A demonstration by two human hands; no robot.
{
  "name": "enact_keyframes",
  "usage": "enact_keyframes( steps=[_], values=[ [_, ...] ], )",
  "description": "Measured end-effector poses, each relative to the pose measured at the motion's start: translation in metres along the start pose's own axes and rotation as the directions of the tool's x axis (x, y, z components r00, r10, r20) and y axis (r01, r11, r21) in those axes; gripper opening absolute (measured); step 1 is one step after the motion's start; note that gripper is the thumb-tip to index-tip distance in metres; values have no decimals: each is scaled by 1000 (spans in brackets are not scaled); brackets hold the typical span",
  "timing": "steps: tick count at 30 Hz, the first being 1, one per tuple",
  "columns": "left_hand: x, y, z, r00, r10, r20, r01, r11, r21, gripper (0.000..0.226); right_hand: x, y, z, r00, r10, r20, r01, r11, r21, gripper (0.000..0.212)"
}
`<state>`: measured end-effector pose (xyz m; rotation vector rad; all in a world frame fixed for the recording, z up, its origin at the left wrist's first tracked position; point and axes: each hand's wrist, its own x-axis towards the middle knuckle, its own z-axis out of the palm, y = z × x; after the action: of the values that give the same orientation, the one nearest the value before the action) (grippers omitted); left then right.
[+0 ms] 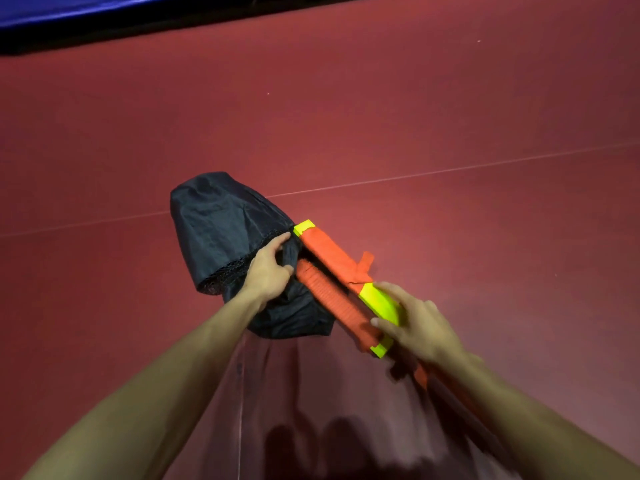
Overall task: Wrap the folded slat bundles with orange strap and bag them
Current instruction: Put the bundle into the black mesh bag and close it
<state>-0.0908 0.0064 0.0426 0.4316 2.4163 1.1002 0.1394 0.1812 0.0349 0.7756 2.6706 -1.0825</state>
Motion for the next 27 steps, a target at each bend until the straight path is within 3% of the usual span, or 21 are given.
enact_keyframes(
  steps=[8, 13, 16, 24, 27],
  values=[
    [-3, 1, -7, 998, 58, -13, -58, 997, 45, 75, -37, 31, 13, 999, -45, 2, 45, 995, -91, 76],
    [-11, 3, -4, 978, 189, 87, -204, 953, 225, 76, -31, 21, 16, 999, -54, 2, 53, 979, -195, 67],
    [-12, -4, -7, 974, 222, 40, -223, 929, 296, 78, -24, 14, 21, 999, -45, 5, 45, 977, -207, 68],
    [-22, 12, -2, 957, 290, -7, -285, 945, 160, 81, -6, -11, 23, 999, -4, 55, 21, 946, -324, 71],
    [-36, 23, 20, 924, 360, 126, -374, 920, 115, 78, 5, -29, 22, 998, 9, 54, 5, 968, -253, 69]
  ],
)
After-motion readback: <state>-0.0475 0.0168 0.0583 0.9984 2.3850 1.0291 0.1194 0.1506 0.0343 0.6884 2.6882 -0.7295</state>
